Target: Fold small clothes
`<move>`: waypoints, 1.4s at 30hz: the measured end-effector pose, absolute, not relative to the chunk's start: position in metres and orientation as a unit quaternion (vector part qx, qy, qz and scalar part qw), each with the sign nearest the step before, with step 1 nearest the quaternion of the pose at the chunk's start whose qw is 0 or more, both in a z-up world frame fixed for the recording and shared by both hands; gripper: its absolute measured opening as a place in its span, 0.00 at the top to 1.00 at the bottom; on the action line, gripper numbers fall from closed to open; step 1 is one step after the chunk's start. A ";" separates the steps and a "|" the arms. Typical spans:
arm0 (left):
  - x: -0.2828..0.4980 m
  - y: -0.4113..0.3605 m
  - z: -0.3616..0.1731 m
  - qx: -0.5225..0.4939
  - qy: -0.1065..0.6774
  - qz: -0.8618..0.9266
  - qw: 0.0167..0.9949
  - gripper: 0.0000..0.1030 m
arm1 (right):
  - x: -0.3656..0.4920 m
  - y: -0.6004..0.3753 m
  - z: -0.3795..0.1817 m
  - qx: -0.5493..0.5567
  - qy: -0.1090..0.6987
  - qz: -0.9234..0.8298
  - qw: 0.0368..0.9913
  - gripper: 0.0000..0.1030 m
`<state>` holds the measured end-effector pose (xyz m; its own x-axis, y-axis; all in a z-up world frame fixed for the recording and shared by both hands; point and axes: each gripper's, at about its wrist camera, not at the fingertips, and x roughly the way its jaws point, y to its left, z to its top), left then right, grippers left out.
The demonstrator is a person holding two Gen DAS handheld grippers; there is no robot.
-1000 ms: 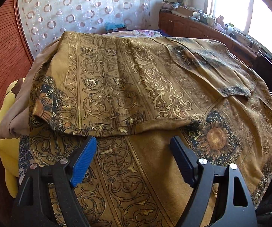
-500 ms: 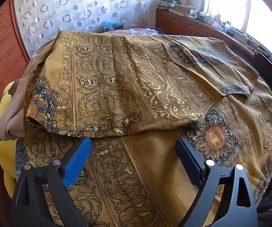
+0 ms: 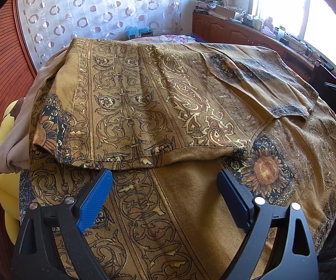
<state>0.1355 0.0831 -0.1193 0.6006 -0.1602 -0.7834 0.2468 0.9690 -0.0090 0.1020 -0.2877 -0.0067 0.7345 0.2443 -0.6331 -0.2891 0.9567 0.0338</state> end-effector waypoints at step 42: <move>0.155 0.150 -0.092 0.011 0.392 -0.006 0.920 0.80 | 0.150 -0.259 -0.037 -0.063 0.370 0.117 0.919 0.43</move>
